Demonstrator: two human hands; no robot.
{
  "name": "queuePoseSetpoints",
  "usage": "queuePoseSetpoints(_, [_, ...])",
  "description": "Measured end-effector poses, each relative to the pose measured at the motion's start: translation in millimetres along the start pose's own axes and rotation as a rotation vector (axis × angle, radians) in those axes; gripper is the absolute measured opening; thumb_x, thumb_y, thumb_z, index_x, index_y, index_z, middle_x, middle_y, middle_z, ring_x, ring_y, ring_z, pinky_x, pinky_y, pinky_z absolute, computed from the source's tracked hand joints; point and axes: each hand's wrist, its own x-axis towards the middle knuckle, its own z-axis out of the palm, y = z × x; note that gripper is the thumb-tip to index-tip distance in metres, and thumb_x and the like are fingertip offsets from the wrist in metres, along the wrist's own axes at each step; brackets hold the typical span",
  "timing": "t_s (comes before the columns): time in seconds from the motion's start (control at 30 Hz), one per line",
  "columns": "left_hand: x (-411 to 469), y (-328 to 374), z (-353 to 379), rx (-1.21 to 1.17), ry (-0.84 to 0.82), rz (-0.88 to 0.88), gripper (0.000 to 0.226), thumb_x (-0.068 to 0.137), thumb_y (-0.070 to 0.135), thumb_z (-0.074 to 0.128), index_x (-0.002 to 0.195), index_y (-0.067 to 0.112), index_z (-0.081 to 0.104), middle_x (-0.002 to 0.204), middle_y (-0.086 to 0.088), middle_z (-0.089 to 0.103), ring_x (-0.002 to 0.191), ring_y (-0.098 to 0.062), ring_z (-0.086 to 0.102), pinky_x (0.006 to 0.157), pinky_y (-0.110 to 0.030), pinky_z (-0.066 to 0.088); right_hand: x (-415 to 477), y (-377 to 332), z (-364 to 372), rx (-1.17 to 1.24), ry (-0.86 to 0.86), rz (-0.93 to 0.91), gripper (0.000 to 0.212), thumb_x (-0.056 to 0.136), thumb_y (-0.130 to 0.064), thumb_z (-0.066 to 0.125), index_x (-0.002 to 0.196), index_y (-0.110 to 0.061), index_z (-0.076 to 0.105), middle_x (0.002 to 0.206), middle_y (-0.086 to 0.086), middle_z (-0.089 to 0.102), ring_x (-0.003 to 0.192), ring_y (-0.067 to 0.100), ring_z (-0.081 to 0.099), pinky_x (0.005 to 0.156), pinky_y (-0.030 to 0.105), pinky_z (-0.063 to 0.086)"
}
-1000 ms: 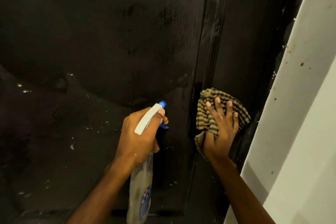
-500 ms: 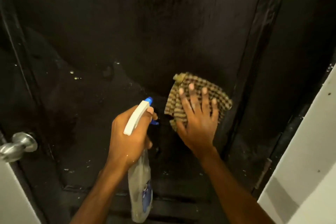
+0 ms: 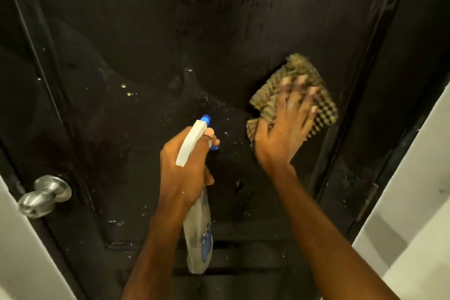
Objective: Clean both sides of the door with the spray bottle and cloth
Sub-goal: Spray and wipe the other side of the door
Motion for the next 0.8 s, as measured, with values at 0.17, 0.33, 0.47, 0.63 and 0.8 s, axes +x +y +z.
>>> queuePoseSetpoints(0.17, [2.1,-9.3,-1.0,0.036,-0.037,-0.036,0.03,0.087,0.032,0.058,0.1,0.007,0.069,0.086,-0.006,0.073,0.04,-0.02,0.052,0.035,-0.029,0.044,-73.6,46.8,19.0,-0.115,-0.17,-0.402,0.08,0.086,-0.056,0.047,0.157,-0.027,0.025,0.161,0.002,0.026,0.148,0.031,0.019,0.121,0.046,0.01])
queuePoseSetpoints(0.33, [0.4,-14.9,-7.4,0.159,-0.021,-0.061,0.015,0.096,0.02,0.059,0.092,0.014,0.072,0.079,-0.004,0.072,0.035,-0.013,0.052,0.036,-0.025,0.043,-76.4,80.8,8.4,-0.06,-0.128,-0.136,0.082,0.076,-0.039,0.048,0.155,-0.024,0.029,0.162,0.006,0.024,0.15,0.03,0.012,0.118,0.048,0.013])
queuePoseSetpoints(0.47, [-4.1,-16.5,-10.7,0.212,-0.019,-0.109,0.013,0.092,0.031,0.059,0.081,0.026,0.066,0.056,0.004,0.06,0.038,-0.009,0.054,0.037,-0.018,0.042,-32.9,40.7,0.4,0.088,0.019,0.138,0.086,0.076,-0.028,0.045,0.159,-0.019,0.026,0.167,0.01,0.019,0.154,0.032,0.009,0.122,0.05,0.009])
queuePoseSetpoints(0.63, [-2.3,-20.4,-19.3,0.233,0.001,-0.167,0.019,0.093,0.03,0.058,0.087,0.014,0.067,0.06,0.002,0.058,0.04,-0.007,0.054,0.038,-0.016,0.04,0.4,-29.6,-0.5,0.133,0.068,0.158,0.086,0.078,-0.032,0.051,0.159,-0.019,0.025,0.167,0.009,0.018,0.155,0.032,0.01,0.124,0.048,0.008])
queuePoseSetpoints(0.8, [3.4,-28.3,-38.0,0.329,0.035,-0.152,0.025,0.095,0.022,0.058,0.096,-0.001,0.068,0.08,-0.018,0.068,0.047,-0.012,0.055,0.046,-0.022,0.045,-46.1,-41.0,26.1,0.001,-0.082,-0.344,0.081,0.086,-0.048,0.051,0.158,-0.025,0.022,0.164,0.001,0.022,0.15,0.031,0.02,0.123,0.045,0.007])
